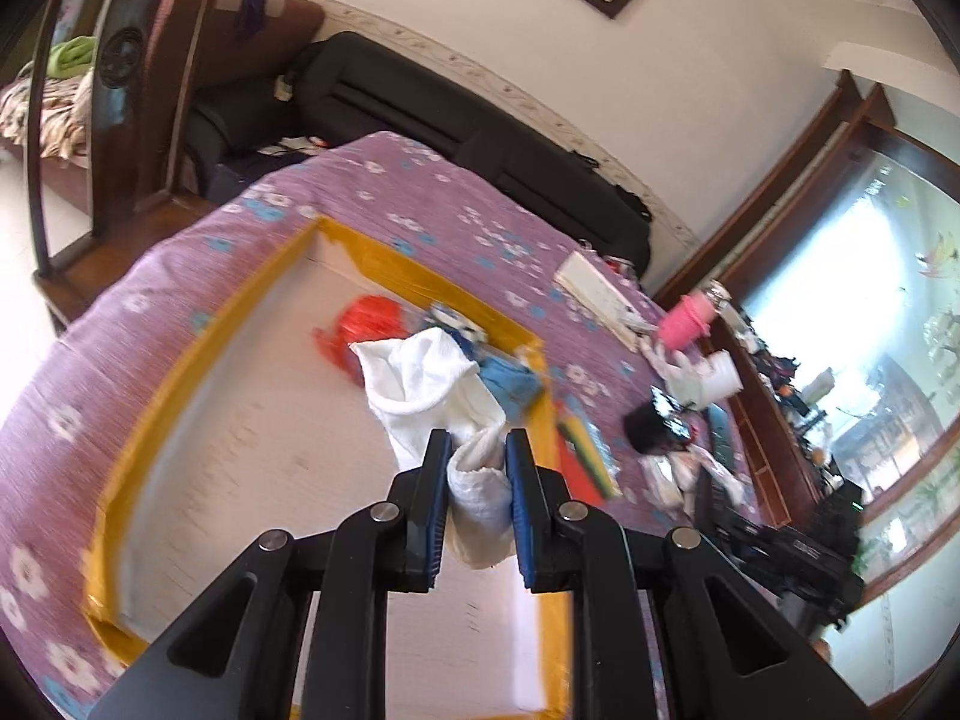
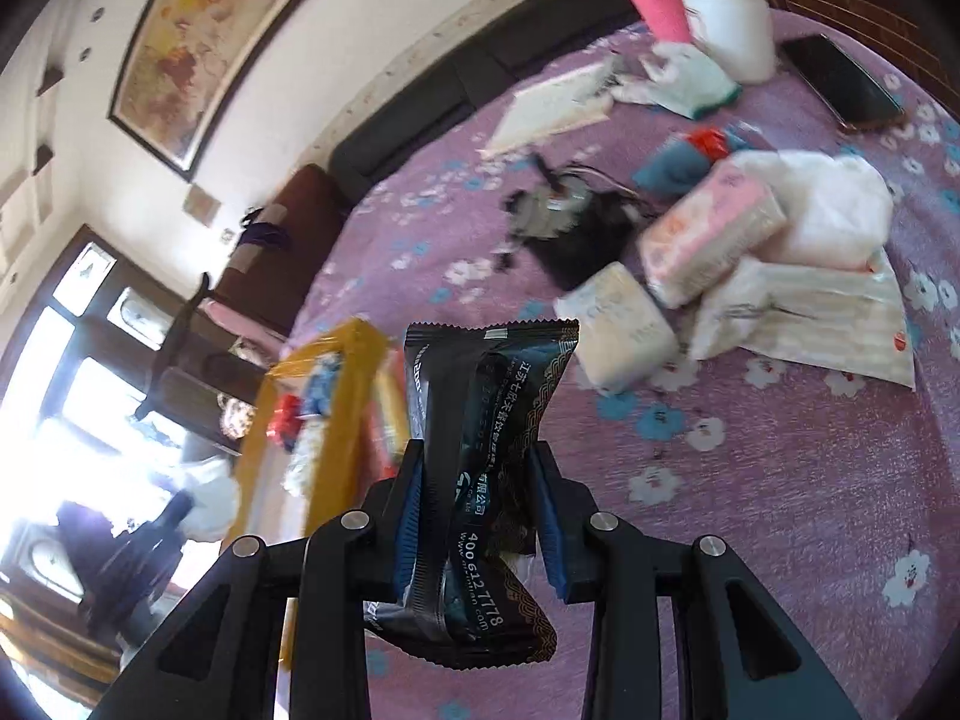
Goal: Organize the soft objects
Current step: 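Lower the white cloth and black packet into the tray and open both tools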
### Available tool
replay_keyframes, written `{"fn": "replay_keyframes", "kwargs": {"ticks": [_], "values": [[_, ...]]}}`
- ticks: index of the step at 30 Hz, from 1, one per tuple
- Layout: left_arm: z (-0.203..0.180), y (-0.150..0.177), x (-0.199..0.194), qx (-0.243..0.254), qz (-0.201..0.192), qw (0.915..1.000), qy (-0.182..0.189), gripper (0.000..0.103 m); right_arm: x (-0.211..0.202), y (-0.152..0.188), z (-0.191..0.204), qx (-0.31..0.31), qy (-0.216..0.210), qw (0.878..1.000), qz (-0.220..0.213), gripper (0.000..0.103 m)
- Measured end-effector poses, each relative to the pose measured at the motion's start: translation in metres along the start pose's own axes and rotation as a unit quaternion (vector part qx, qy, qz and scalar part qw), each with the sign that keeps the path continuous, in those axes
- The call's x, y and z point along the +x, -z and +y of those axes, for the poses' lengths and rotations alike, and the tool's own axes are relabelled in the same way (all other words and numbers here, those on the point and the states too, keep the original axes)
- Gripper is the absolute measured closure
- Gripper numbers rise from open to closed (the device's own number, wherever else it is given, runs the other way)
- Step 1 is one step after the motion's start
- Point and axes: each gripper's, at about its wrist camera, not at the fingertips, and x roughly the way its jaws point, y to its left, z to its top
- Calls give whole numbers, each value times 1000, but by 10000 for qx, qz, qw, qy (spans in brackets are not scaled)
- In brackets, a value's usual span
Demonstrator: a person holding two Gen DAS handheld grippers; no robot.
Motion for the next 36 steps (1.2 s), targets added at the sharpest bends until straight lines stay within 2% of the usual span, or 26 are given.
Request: {"fn": "replay_keyframes", "kwargs": {"ticks": [10, 12, 13, 15, 17, 20, 25, 28, 31, 33, 36], "values": [[39, -51, 65, -138, 369, 9956, -855, 83, 37, 9, 81, -718, -435, 9951, 523, 67], [49, -58, 78, -268, 366, 9936, -1036, 65, 51, 13, 98, -850, -584, 9923, 687, 67], [54, -60, 82, -348, 359, 9930, -1073, 50, 58, 16, 106, -904, -652, 9907, 783, 66], [64, -63, 85, -580, 342, 9928, -992, 46, 79, 23, 127, -1130, -755, 9849, 1070, 66], [66, -63, 78, -634, 274, 9940, -845, 44, 98, 31, 144, -1402, -698, 9793, 1285, 66], [61, -57, 56, -460, 81, 9959, -778, 41, 132, 47, 169, -1891, -569, 9655, 1695, 66], [50, -34, 2, -137, -314, 9972, -663, 34, 189, 62, 188, -2319, 146, 9505, 2065, 66], [45, -21, -26, 53, -615, 9956, -705, 33, 210, 56, 198, -2536, 456, 9484, 1845, 66], [42, -15, -40, 50, -830, 9939, -724, 30, 228, 52, 213, -2750, 524, 9452, 1680, 64], [38, -12, -44, 65, -880, 9939, -664, 29, 226, 52, 213, -2689, 475, 9476, 1659, 60], [25, -8, -45, 250, -991, 9918, -766, 26, 200, 50, 208, -2627, 117, 9532, 1489, 57]]}}
